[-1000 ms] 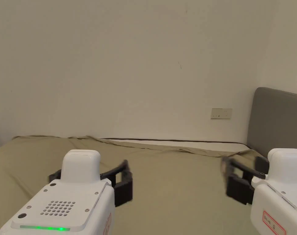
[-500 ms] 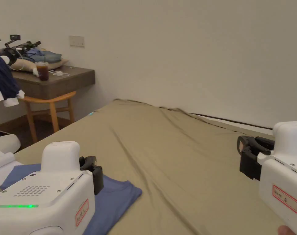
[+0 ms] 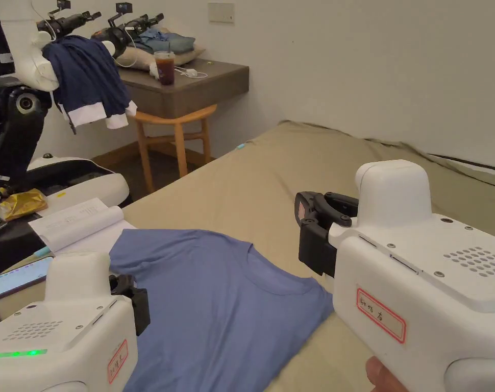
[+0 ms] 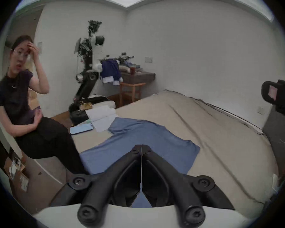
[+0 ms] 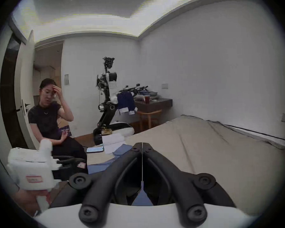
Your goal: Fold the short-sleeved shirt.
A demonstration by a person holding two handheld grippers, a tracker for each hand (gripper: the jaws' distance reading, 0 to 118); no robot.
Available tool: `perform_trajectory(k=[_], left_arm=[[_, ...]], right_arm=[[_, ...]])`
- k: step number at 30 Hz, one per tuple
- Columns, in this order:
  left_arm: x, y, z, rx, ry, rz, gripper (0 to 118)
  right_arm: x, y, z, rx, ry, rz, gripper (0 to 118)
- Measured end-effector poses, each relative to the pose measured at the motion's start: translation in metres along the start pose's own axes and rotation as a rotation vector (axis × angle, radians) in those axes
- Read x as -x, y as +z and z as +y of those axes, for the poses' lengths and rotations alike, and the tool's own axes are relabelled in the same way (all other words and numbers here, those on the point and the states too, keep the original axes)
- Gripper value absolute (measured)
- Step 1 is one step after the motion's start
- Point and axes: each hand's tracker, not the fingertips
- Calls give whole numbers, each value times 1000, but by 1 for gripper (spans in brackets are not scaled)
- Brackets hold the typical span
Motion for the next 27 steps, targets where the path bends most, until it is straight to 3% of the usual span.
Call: perform_trajectory(k=[3,7,8,9,10,11,15,20,22,25,26,27], left_arm=[[-26,-55,-6,83,1,-93,0],[-90,-164,-17,304,-141,-288,0],[-109,-192,-21,347,-139,-338,7],[-123,-214,-24,378,-139,-357,65],[-142,-243,-30,396,-155,-357,111],[-157,-265,-36,417,-214,-345,118],[-193,-327,-65,507,-369,-216,118],[-209,-358,-108,595,-492,-196,118],[-198,-358,-102,503,-386,-235,118],[-189,-367,-91,620,-351,-231,118],[-187,-360,-88,589,-369,-217,109],[-187,-355,-83,564,-382,-212,72]], right_arm=[[-21,11,-3,21,1,-54,3],[-52,33,-15,62,12,-147,3],[-61,38,-19,82,5,-166,3],[-69,43,-22,97,0,-188,3],[-79,49,-26,115,-8,-219,3],[-86,54,-29,125,-12,-245,3],[-112,74,-40,177,-33,-333,3],[-130,88,-55,211,-48,-378,3],[-134,93,-61,222,-56,-387,3],[-136,105,-69,239,-60,-392,3],[-138,110,-71,247,-61,-396,3],[-139,114,-72,251,-63,-404,3]])
